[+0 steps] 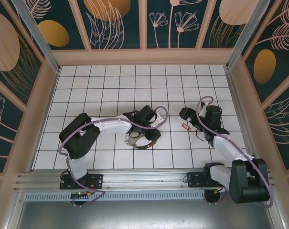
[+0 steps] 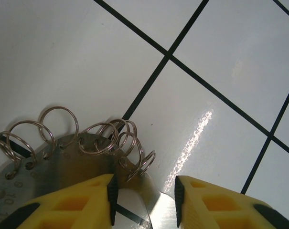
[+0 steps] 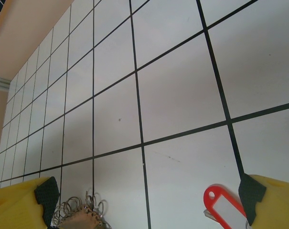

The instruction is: Put the keys on the keyring

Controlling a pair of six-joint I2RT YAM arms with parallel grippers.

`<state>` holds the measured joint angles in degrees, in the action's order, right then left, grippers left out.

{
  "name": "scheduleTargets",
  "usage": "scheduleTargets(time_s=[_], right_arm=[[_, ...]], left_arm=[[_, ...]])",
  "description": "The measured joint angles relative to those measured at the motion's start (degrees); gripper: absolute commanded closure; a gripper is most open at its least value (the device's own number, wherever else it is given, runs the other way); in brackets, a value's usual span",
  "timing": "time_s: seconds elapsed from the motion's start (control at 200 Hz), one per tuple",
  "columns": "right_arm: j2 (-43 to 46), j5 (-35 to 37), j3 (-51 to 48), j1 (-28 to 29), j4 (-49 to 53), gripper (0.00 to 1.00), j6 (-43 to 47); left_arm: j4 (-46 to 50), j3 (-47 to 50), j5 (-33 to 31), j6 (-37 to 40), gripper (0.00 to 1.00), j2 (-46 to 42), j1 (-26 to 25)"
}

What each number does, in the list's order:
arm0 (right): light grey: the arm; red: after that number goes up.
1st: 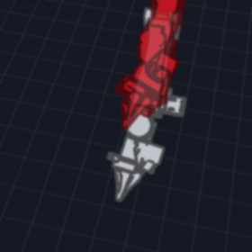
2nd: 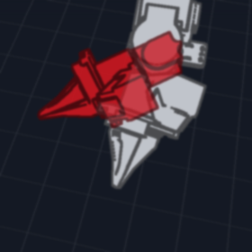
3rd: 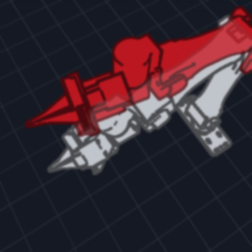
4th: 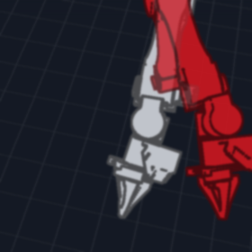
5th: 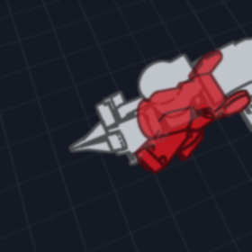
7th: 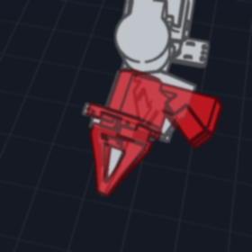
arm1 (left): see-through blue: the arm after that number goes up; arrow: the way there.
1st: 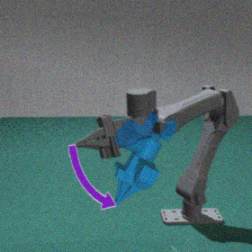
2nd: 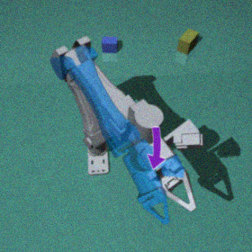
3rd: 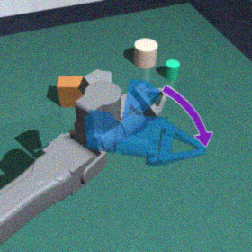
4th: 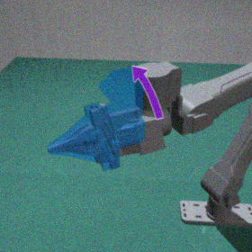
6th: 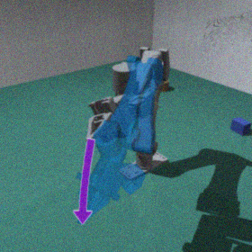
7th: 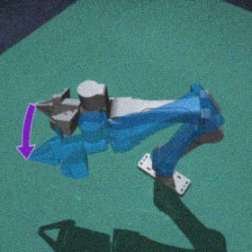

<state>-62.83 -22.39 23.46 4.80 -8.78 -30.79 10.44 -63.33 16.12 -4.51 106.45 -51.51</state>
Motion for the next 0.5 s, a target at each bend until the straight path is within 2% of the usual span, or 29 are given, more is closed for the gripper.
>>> scheduleTargets(time_s=[0.5], right_arm=[[-0.02, 0.02, -0.46, 0.00, -0.24, 0.01, -0.02]], left_arm=[[-1.40, 0.24, 0.37, -0.02, 0.62, 0.46, -0.26]])
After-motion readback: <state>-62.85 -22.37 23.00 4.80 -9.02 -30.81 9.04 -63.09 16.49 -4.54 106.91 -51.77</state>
